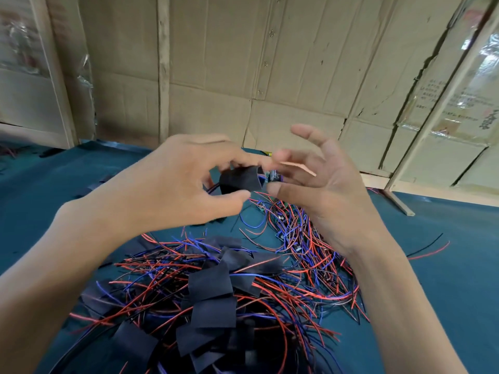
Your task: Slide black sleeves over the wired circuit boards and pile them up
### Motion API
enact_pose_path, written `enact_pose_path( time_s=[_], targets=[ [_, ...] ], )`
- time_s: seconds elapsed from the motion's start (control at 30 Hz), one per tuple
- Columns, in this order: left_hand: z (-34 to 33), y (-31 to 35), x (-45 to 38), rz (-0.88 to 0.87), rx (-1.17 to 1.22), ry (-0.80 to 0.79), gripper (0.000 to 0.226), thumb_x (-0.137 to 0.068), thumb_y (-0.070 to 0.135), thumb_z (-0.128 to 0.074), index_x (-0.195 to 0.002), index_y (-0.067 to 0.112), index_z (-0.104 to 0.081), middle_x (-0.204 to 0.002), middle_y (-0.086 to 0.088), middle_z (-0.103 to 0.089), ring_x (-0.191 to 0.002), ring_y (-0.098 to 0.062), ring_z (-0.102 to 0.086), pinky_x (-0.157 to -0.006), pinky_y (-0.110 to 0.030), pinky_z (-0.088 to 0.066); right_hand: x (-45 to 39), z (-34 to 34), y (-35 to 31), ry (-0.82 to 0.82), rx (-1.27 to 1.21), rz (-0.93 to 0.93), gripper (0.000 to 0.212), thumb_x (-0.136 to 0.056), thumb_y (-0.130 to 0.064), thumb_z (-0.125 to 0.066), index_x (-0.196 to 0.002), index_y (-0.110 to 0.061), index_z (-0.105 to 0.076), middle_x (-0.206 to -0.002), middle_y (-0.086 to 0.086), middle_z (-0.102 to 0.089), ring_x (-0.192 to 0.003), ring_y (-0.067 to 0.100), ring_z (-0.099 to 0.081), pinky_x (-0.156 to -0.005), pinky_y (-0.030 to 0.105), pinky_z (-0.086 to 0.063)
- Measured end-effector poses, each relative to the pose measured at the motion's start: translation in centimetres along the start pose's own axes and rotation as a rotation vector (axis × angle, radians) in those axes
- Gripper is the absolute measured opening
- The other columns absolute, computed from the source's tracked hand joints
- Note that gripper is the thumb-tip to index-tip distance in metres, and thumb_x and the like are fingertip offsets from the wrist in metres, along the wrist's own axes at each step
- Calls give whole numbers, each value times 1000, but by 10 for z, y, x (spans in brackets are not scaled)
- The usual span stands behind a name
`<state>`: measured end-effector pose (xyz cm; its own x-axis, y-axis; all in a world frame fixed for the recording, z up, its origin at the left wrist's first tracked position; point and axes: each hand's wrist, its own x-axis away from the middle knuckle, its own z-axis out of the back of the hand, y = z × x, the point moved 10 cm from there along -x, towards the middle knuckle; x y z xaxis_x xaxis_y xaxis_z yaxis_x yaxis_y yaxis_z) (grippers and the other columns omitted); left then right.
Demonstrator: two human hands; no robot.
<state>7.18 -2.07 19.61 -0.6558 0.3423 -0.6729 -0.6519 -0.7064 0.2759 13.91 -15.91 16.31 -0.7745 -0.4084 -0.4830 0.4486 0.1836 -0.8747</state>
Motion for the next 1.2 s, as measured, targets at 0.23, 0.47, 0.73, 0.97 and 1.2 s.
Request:
enact_pose_path(
  time_s=[0.23, 0.47, 0.73, 0.97, 1.2],
  targets=[
    [2, -2, -1, 6, -66, -14, 34, -79, 30, -71, -111, 20, -71, -92, 5, -65, -75, -18, -64, -74, -30, -48, 3, -4, 33, -7, 13, -252, 36, -81, -12, -79, -112, 0, -66, -102, 19, -75, -73, 31, -74, -47, 30, -54],
    [-4, -15, 2, 100, -80, -88, 37, -83, 36, -71, -117, 21, -72, -100, 1, -69, -69, -15, -62, -76, -27, -49, 3, -1, 17, -69, 215, -97, 21, -86, -5, -74, -102, -17, -80, -81, 6, -74, -64, 25, -55, -46, 26, -39],
    [-2, -4, 1, -13, -92, -76, 41, -82, 36, -67, -118, 17, -71, -105, 3, -70, -94, -20, -67, -85, -40, -52, 1, 3, 12, -42, 126, -92, 24, -82, 8, -74, -99, -9, -78, -86, 5, -74, -54, 13, -51, -53, 20, -45],
    [-22, -1, 2, -9, -88, -189, 32, -81, 39, -65, -109, 27, -72, -90, 16, -65, -81, -3, -58, -77, -21, -45, 3, -1, 33, -19, 128, -243, 21, -74, 4, -81, -89, -9, -73, -82, 13, -74, -62, 26, -68, -66, 37, -57],
    [-89, -61, 52, 371, -280, -893, 37, -74, 68, -68, -95, 38, -64, -90, 18, -62, -86, 0, -59, -81, -25, -49, 15, 33, 61, -98, 428, -520, 16, -90, 0, -69, -102, -9, -72, -92, 18, -74, -78, 19, -70, -74, 34, -62]
  ],
)
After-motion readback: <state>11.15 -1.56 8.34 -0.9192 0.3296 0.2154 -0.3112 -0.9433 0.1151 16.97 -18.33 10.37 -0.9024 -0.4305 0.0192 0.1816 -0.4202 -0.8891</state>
